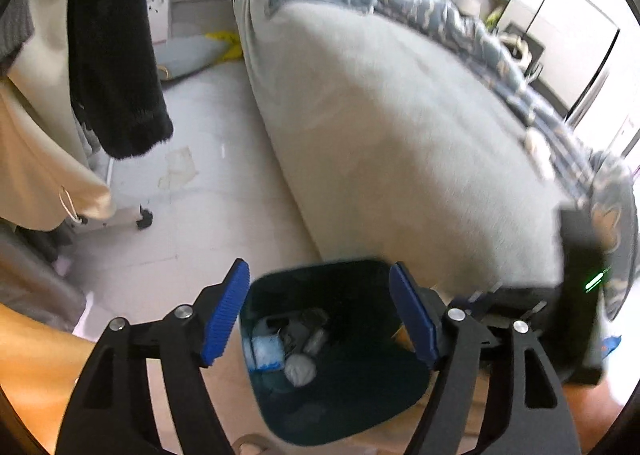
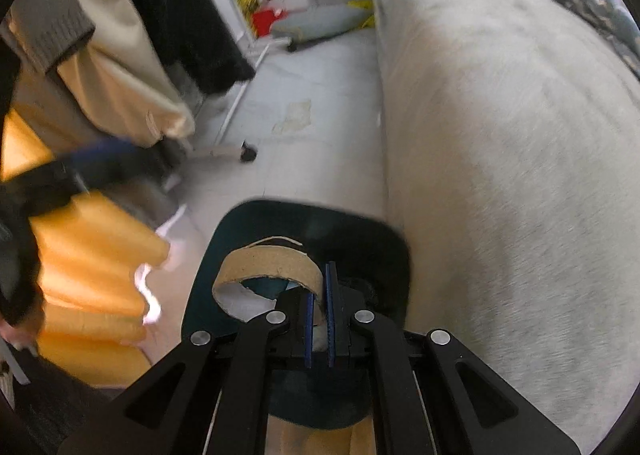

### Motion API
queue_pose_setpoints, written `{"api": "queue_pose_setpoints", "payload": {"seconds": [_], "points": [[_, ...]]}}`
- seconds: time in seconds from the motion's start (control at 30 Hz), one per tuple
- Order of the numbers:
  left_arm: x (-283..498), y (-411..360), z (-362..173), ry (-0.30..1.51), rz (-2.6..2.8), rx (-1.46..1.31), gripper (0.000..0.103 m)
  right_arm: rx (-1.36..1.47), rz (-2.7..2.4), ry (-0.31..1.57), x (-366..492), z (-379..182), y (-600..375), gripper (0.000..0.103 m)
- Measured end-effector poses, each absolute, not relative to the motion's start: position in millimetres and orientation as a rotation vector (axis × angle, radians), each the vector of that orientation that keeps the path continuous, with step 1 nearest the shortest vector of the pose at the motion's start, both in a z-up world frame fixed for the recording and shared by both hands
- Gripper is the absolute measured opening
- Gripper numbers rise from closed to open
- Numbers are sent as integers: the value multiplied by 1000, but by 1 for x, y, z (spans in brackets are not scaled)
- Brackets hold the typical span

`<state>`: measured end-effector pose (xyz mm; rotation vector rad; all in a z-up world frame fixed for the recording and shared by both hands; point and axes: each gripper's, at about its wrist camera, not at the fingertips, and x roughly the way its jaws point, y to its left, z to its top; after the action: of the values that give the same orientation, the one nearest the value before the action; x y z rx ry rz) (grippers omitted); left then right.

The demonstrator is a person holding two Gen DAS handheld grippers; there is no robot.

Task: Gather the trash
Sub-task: 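Lower both items into the bin and open the left tool, then open the right tool to drop the brown tape core into the bin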

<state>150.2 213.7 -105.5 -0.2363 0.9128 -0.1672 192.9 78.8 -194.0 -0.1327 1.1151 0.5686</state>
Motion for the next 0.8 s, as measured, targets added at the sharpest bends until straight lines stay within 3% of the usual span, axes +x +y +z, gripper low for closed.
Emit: {"api": "queue_pose_setpoints", "payload": {"seconds": [0.3,0.8], "points": [[147,217,-69,765,-179,-280,80,-184,584,1192,187,-211,93,5],[158,209,-49,708,-208,-315,83,-225,626,1314,186,-225,97,7]]}}
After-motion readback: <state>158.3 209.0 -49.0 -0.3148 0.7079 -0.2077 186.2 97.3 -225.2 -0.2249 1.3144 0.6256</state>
